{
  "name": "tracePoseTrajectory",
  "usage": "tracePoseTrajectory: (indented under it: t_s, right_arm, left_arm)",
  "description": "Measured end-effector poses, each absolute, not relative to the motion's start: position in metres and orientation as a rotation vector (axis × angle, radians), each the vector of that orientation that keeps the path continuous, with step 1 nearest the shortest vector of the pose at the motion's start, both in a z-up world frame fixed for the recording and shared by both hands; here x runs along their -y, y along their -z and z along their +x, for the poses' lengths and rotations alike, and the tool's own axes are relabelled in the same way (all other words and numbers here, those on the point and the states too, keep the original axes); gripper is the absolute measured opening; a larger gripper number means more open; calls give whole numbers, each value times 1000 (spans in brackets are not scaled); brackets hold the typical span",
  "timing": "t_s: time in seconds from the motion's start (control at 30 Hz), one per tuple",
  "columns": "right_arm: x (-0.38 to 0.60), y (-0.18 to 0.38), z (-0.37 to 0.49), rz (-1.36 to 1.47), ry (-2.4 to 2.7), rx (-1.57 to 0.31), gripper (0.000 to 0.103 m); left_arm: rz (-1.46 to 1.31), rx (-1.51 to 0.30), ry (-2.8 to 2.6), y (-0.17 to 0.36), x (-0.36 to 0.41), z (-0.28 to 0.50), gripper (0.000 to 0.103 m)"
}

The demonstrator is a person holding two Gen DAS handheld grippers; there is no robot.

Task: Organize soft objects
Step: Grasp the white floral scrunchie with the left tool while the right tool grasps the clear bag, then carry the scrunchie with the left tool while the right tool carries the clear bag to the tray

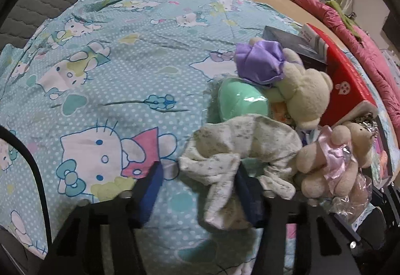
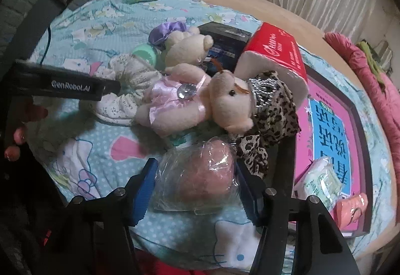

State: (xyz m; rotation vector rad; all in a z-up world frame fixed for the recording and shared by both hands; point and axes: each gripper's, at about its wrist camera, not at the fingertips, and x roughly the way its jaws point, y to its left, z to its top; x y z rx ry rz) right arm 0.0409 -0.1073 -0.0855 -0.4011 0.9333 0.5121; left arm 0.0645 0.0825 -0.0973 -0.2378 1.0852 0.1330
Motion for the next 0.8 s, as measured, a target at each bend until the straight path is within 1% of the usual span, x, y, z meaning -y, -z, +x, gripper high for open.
tracePoseTrajectory:
  t_s: [0.03, 0.07, 0.1, 0.13, 0.33, 0.5, 0.8]
  right_arm:
    - [110, 84, 42, -376, -515, -938, 63]
    - [113, 82, 43, -353, -518, -941, 62]
    - [117, 80, 44, -330, -521, -944, 62]
    - [122, 78, 45, -299, -526, -947, 62]
    - [138, 65, 44, -205, -529, -923, 62]
    - [148, 52, 41, -156, -528, -892, 62]
    - [162, 32, 36, -94, -519, -826, 62]
  left_arm:
    - [-242, -1084, -121, 97, -82, 64, 33]
    - [-246, -1086, -108, 97, -81, 64, 29]
    - [-251, -1088, -95, 97, -81, 64, 20]
    - [-256, -1089, -86, 96, -80, 63, 15]
    - [-332, -1061, -54, 88, -88, 56, 11]
    - [-345, -1015, -61, 74, -94, 46, 10]
    - [-315, -904, -61, 32, -84, 28, 10]
